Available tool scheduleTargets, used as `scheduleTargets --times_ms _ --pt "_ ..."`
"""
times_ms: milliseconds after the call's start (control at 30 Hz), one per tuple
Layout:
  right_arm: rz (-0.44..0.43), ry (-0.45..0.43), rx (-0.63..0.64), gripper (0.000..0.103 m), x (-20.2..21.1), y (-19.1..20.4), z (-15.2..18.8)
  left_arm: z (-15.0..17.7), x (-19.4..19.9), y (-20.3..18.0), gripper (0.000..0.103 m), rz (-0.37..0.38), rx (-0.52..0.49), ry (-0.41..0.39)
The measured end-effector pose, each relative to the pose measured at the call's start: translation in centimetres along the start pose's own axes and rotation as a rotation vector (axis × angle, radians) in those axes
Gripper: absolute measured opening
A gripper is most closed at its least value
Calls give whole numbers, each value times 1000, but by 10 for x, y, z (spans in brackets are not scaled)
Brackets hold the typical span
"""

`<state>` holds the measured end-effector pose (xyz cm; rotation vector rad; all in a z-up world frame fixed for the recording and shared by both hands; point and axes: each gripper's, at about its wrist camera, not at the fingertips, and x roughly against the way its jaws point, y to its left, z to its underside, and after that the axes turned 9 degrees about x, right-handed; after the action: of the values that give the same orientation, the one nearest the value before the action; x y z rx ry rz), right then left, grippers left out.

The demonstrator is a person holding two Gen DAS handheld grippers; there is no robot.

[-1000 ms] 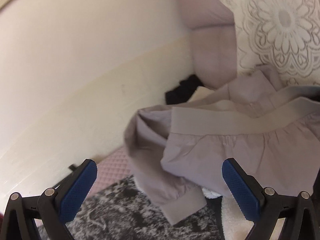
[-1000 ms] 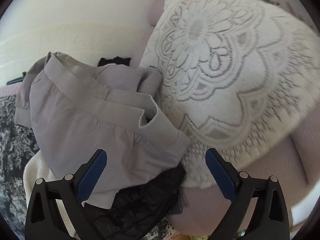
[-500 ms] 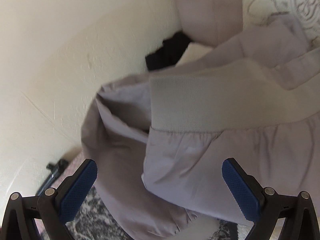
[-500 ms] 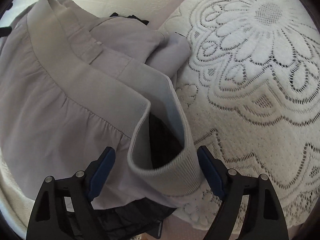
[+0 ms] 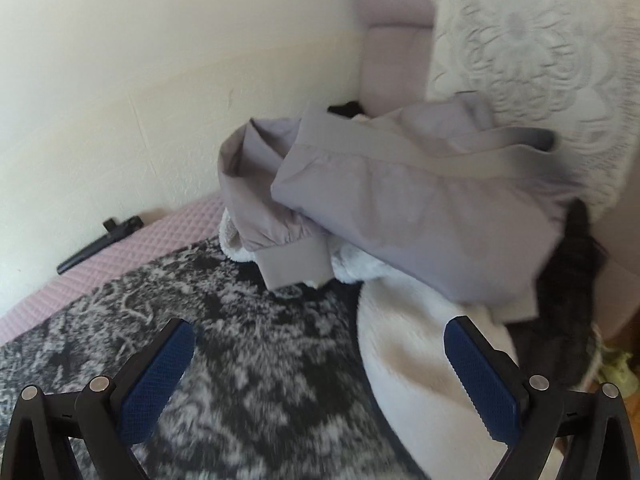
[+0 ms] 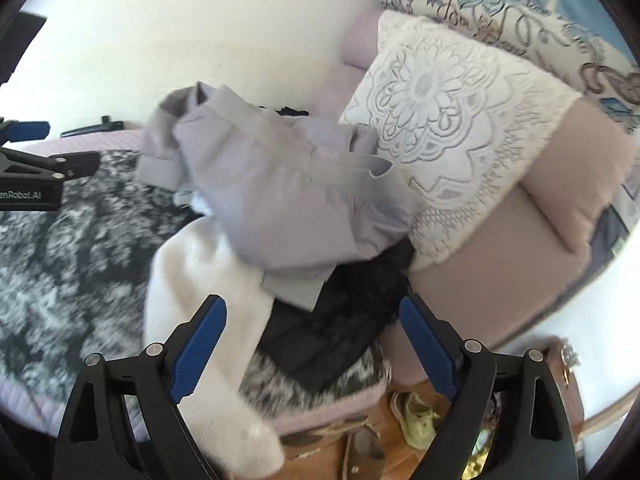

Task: Fold clothes
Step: 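Reach both grippers into the lavender-grey jacket on the pile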

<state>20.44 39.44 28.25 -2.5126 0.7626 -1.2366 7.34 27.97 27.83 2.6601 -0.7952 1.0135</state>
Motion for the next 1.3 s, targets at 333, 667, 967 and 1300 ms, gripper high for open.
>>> scheduleTargets --times_ms 333,667,967,1300 --pt "16 -35 -72 91 98 10 45 35 111 -14 103 67 -86 -102" --pt "13 -63 -76 91 121 7 50 37 125 -18 103 65 -76 -122" --pt "0 -100 -32 93 58 -30 14 -19 36 13 103 46 -16 -90" --pt "-6 -3 74 94 -144 -124 -66 -101 -167 37 103 -9 -54 107"
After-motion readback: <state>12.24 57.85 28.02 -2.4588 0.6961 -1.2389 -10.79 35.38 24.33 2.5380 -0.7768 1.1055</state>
